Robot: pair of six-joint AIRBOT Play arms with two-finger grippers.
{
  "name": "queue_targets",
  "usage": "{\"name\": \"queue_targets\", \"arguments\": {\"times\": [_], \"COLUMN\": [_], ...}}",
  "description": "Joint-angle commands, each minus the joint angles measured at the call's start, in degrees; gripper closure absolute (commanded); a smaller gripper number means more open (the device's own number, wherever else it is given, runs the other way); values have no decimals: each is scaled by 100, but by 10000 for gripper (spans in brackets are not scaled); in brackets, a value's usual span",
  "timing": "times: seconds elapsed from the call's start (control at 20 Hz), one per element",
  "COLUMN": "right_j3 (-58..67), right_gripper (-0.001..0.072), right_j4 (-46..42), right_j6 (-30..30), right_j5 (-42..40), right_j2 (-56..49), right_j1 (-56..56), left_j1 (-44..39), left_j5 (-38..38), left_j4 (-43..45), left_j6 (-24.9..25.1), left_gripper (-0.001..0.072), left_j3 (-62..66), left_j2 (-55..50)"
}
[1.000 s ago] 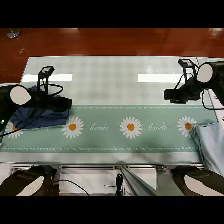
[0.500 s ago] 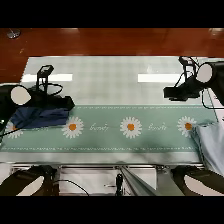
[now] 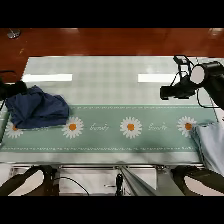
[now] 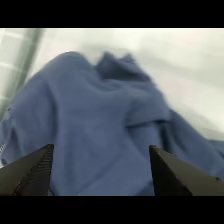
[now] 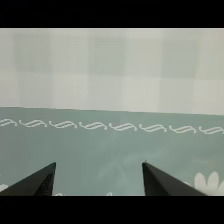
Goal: Fold the shirts.
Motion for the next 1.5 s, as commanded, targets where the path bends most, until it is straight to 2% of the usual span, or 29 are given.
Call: {"name": "queue_targets", "arguments": {"times": [0.0, 0.25, 0.3, 0.35, 0.55, 0.65, 1.05, 1.3, 1.45], "right_j3": [-2, 0, 0, 0, 0, 0, 0, 0, 0], "right_gripper": [89, 89, 89, 89, 89, 89, 90, 90, 90], "right_j4": [11, 560, 651, 765, 866, 796, 522, 382, 382], "right_j6": [201, 238, 238, 238, 232, 205, 111, 179, 221], "right_j5": [-50, -28, -24, -15, -4, -4, -24, -44, -26], "right_j2": [-9, -7, -7, -7, 249, 570, 2618, 3845, 4232], "right_j1": [175, 179, 179, 179, 179, 179, 179, 175, 175], "left_j1": [662, 354, 280, 216, -11, -170, -894, -1759, -2446], "left_j5": [284, -229, -369, -516, -887, -765, -699, -704, -138], "left_j4": [-299, -308, -319, -321, -1235, -1851, -3915, -4164, -4376], "left_j6": [-225, -225, -221, -203, 452, 525, 1580, 1587, 1585], "left_gripper": [6, 11, 244, 676, 685, 685, 685, 685, 685], "left_j3": [22, 24, 26, 35, 693, 1239, 3897, 5053, 5276], "left_j2": [-763, -1670, -1714, -1696, -1296, -767, 940, 1021, 1021]}}
